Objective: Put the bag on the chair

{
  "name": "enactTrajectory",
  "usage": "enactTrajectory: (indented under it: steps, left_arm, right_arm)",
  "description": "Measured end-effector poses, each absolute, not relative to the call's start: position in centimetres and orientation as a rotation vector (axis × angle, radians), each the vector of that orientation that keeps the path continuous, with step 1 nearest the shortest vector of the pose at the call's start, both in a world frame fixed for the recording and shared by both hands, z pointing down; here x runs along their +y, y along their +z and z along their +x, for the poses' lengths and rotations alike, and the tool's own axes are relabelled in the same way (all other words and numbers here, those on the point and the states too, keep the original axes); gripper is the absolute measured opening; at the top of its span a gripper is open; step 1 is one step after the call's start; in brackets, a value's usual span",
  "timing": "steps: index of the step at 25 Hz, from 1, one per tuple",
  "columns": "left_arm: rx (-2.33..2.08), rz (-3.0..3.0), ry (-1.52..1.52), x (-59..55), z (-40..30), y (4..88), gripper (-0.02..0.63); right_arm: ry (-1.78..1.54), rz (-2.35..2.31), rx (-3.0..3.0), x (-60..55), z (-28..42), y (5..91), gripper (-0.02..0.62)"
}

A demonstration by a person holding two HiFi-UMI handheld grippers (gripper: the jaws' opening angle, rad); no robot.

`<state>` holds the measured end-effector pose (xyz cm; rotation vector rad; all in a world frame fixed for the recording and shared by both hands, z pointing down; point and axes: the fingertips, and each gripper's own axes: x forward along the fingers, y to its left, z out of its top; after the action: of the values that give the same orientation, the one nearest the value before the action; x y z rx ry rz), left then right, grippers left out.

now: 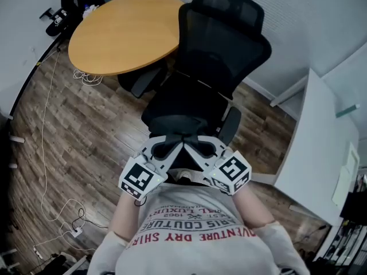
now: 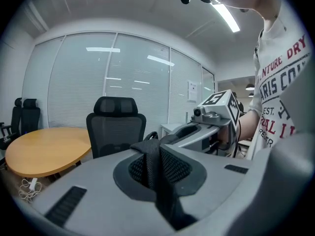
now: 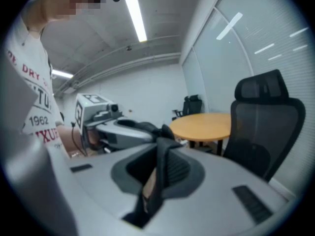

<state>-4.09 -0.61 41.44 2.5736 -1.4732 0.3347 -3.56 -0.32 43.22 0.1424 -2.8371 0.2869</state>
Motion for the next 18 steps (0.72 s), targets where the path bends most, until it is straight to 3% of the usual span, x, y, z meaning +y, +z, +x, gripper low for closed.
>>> enactTrajectory:
  steps: [18]
  left_arm:
    - [-0.994, 2.770, 0.380, -20.0, -9.4, 42.0, 0.049]
  right_arm:
    - [0.384, 0.643, -2.763, -19.0, -8.8, 44.0, 0.055]
